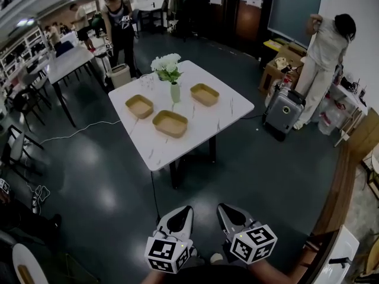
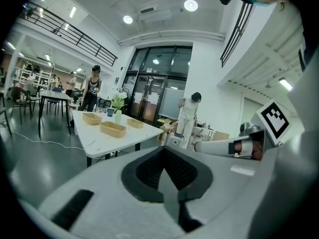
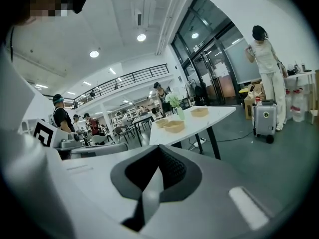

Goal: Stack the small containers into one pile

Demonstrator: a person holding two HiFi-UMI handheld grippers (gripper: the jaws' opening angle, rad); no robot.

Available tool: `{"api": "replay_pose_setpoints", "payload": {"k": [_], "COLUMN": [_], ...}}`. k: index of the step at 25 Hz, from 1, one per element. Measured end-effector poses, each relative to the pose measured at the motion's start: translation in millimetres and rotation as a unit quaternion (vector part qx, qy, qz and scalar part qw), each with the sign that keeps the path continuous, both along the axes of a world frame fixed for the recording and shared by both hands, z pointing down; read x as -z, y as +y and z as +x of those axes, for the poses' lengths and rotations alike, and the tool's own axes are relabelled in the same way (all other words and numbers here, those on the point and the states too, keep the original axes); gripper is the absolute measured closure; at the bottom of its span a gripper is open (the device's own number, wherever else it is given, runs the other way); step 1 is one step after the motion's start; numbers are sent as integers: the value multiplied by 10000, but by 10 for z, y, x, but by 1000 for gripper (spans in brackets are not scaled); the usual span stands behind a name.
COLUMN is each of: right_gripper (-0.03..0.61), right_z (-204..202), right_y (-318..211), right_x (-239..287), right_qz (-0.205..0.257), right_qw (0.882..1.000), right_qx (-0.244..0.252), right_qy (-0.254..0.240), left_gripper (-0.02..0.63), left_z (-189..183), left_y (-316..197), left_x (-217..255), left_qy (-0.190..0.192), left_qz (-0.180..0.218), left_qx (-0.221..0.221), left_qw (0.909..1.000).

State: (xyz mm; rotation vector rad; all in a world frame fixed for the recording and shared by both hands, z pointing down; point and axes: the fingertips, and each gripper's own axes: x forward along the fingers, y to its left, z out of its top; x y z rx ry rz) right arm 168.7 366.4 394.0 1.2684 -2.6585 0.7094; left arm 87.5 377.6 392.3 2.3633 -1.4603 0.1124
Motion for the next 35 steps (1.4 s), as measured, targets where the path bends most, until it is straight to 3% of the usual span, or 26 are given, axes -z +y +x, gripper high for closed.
{"api": "replay_pose_setpoints", "payload": {"k": [16,35], "right_gripper": [580,580], "right_z": [-435,-477], "right_y": [-369,-1969], "right_x": [-103,-32], "right_qz": [-63,134], "right_qw": [9998,9971], "right_qx": [144,718], "right_qy": [139,191], "left_gripper": [620,620], "left_z": [-406,-409], "left_y": [-369,-1882], "left_x": [-154,-137], "left_qy": [52,-87], "left_qz": [-164,-135], "left_qx": [52,518], "left_qw": [9998,9985]}}
